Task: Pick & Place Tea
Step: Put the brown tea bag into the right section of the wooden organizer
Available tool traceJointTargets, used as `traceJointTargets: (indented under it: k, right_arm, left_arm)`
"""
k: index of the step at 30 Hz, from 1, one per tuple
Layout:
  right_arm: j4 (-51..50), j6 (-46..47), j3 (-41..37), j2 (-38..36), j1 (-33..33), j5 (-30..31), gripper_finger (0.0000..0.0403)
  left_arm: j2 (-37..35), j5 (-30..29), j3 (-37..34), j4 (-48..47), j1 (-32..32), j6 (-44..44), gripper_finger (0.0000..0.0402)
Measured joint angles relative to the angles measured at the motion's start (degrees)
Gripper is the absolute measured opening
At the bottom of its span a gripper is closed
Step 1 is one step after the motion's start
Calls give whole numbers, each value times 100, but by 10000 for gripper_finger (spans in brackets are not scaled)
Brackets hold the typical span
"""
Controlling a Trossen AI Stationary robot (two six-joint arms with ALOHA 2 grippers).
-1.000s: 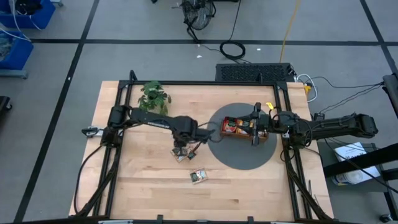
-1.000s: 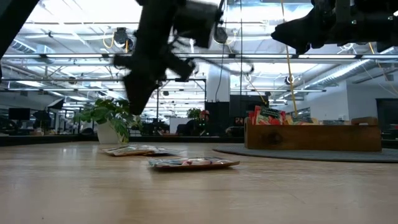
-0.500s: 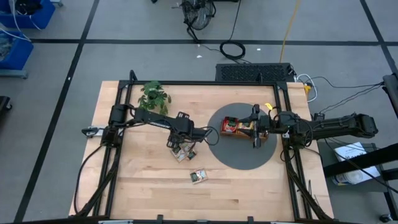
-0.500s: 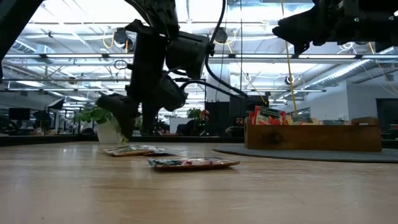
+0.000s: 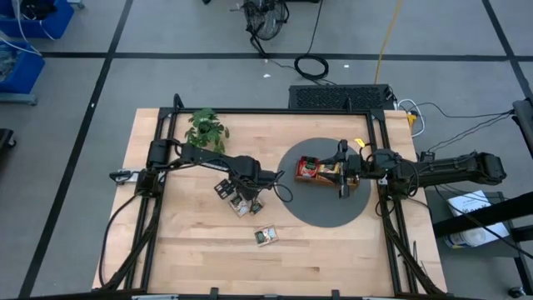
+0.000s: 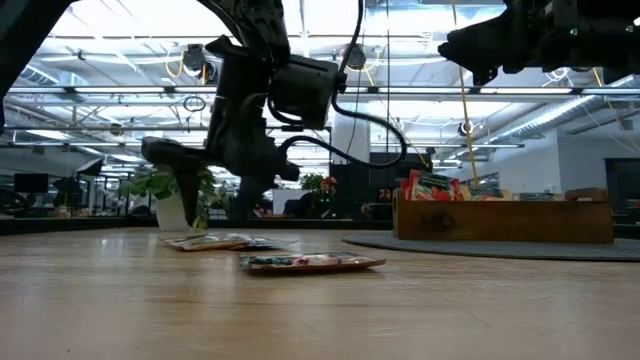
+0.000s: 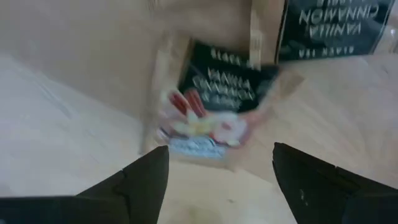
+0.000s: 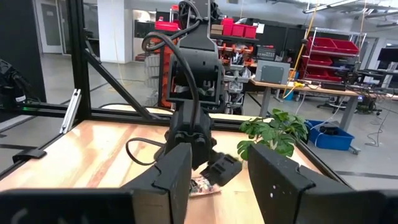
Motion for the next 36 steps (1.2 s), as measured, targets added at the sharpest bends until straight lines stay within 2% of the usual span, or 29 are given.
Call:
traceJointTargets:
  k: [3, 8, 13, 17, 23, 30, 36]
  right_arm:
    - [1, -55, 0, 0, 0, 0, 141]
    - [2, -73, 0, 0, 0, 0, 141]
    - [2, -64, 0, 0, 0, 4, 141]
    - [2, -60, 0, 0, -1, 7, 141]
    - [1, -61, 0, 0, -1, 13, 141]
    - [-1, -63, 0, 0, 0, 15, 141]
    - [3, -58, 0, 0, -2, 16, 141]
  left_arm:
    - [0, 165, 0, 439, 0, 368, 284]
    - [2, 189, 0, 812, -7, 484, 285]
    - [2, 197, 0, 850, 33, 632, 285]
    - [2, 142, 0, 828, 63, 309, 285]
    - [-2, 390, -127, 775, 70, 392, 285]
    - [-30, -94, -540, 495, 252, 458, 285]
    - [-31, 99, -557, 568, 316, 550, 285]
